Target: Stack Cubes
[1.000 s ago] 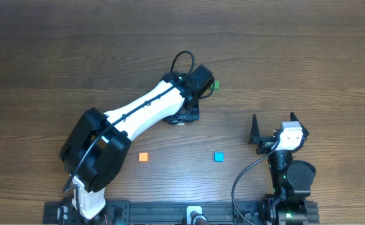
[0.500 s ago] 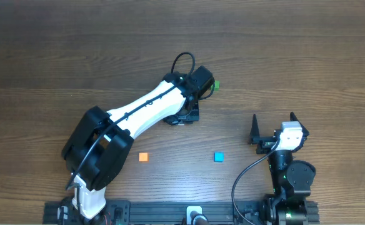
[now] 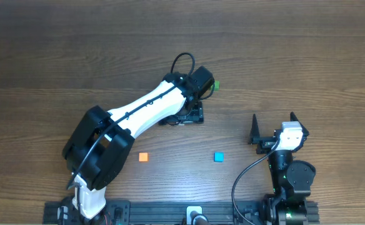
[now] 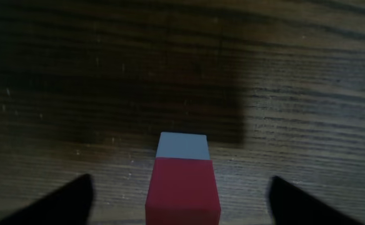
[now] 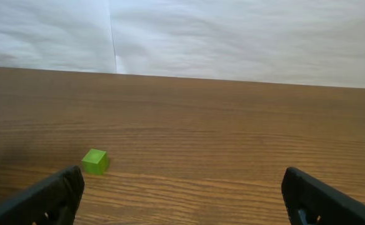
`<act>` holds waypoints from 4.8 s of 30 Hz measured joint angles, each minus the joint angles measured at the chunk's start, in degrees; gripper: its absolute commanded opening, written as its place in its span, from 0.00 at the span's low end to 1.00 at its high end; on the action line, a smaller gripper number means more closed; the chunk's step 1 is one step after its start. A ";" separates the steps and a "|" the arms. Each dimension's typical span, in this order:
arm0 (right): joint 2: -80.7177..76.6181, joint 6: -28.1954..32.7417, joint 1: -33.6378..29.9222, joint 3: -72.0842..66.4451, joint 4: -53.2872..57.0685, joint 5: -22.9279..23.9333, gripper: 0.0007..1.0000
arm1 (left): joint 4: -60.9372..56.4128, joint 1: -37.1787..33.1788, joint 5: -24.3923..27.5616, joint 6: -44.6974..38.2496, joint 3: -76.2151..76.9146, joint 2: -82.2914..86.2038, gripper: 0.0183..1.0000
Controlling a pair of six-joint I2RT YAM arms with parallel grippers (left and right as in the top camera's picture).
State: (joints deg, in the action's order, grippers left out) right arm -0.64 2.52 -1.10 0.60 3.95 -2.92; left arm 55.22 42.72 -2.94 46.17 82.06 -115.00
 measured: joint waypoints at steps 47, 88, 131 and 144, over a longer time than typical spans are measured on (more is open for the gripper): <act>0.00 0.04 0.00 0.00 0.00 0.00 0.99 | -5.01 0.57 1.64 3.13 -41.77 39.74 0.89; 0.00 0.02 0.00 0.00 0.00 0.00 0.99 | -11.21 -1.51 -1.90 2.27 -44.04 33.97 0.41; 0.00 0.04 0.00 0.00 -0.02 -0.02 0.99 | 12.79 -4.76 0.35 0.96 -3.08 23.54 0.02; 0.00 0.04 0.00 0.00 0.00 -0.02 0.99 | 14.19 -2.95 0.04 -1.60 9.25 8.41 0.02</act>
State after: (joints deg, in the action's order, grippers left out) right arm -0.64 2.57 -1.10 0.60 3.95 -2.94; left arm 69.41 39.77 -2.90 44.58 91.31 -106.59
